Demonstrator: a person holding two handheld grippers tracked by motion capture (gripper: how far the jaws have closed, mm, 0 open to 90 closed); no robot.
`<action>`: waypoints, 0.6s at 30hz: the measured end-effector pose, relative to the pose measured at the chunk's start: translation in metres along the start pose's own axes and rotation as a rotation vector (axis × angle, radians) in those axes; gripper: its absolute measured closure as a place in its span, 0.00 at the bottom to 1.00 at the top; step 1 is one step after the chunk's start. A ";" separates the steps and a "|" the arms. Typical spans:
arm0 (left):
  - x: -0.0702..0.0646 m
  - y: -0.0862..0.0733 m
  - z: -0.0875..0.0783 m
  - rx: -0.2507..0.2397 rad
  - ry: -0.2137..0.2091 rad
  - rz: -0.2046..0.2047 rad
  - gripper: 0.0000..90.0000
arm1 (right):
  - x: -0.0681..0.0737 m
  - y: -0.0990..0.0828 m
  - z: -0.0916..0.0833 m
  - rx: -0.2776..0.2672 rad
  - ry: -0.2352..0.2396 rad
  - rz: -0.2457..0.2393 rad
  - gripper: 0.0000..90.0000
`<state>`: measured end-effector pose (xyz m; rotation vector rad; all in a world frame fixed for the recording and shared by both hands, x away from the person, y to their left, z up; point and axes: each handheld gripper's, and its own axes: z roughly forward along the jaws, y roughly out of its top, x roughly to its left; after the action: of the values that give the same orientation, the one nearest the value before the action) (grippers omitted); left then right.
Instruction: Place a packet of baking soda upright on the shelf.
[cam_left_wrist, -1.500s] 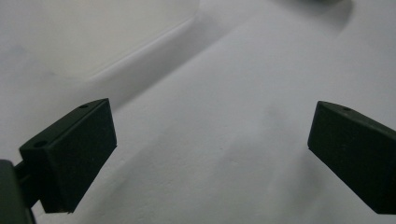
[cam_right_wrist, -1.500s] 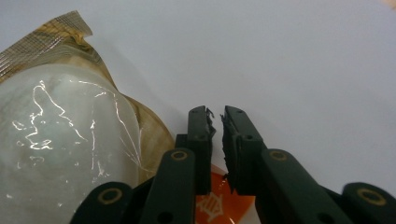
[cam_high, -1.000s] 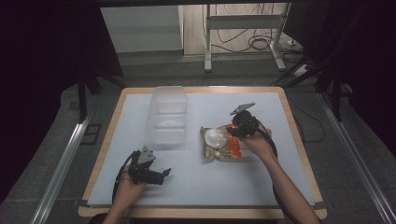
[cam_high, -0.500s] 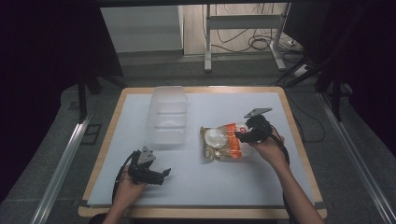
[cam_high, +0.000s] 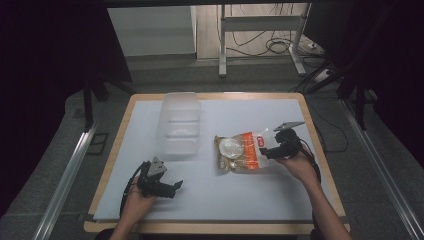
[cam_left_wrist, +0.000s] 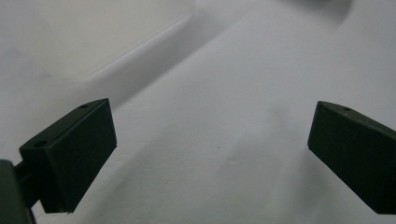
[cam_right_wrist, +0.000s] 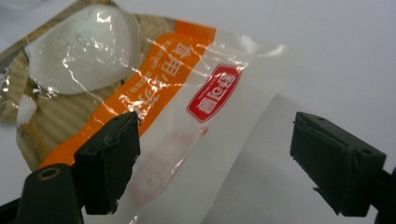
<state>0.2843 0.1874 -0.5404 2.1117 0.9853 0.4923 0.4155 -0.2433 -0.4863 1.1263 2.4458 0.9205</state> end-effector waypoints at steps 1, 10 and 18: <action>0.000 0.000 0.000 0.000 -0.001 0.000 0.01 | 0.001 -0.001 0.003 0.012 0.006 0.002 0.18; -0.001 0.000 0.001 0.000 -0.003 0.004 0.01 | 0.009 -0.002 0.019 0.037 0.093 0.012 0.26; -0.001 0.001 0.001 0.000 -0.004 0.005 0.01 | 0.017 0.001 0.023 0.028 0.126 -0.012 0.48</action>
<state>0.2843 0.1856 -0.5405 2.1153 0.9782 0.4909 0.4165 -0.2196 -0.5027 1.0930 2.5702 0.9840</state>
